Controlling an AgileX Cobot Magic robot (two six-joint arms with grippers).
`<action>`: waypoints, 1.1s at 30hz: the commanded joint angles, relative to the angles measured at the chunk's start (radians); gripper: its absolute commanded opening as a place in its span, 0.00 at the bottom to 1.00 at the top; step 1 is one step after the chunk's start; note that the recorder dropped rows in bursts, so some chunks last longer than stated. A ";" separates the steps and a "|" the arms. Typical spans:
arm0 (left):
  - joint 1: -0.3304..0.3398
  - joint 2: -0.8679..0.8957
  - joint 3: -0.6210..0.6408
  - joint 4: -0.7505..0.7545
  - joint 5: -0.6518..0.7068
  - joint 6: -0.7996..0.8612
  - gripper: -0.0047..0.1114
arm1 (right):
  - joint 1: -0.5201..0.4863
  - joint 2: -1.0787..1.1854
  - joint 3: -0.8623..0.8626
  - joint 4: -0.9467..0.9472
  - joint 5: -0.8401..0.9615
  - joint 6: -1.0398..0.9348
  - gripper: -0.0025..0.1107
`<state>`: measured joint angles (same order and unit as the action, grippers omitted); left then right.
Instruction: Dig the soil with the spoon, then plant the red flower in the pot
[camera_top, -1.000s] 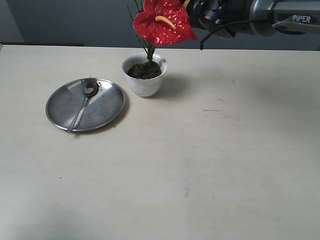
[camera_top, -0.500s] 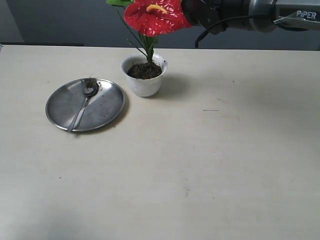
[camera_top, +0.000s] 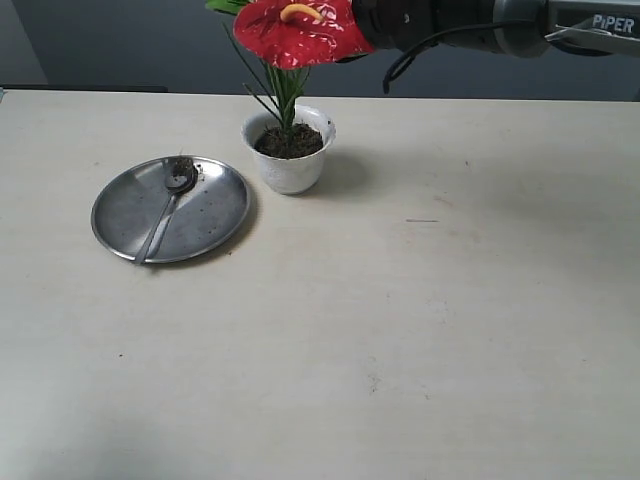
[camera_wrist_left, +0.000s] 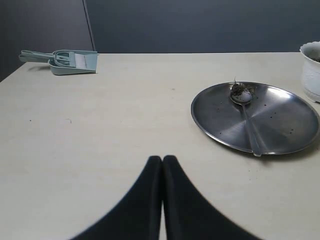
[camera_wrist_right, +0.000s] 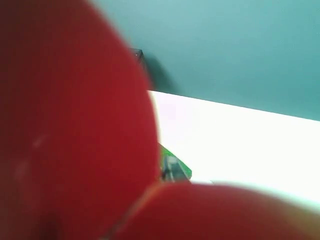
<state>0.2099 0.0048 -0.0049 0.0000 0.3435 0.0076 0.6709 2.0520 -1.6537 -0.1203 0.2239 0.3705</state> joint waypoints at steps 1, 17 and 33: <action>-0.005 -0.005 0.005 0.000 -0.009 -0.001 0.04 | -0.002 0.002 -0.006 0.001 0.008 -0.009 0.02; -0.005 -0.005 0.005 0.000 -0.009 -0.001 0.04 | -0.002 0.121 -0.006 0.099 0.006 -0.091 0.02; -0.005 -0.005 0.005 0.000 -0.009 -0.001 0.04 | -0.008 0.121 -0.006 0.092 0.082 -0.117 0.02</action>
<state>0.2099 0.0048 -0.0049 0.0000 0.3435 0.0076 0.6709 2.1407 -1.6775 -0.0152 0.1642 0.2688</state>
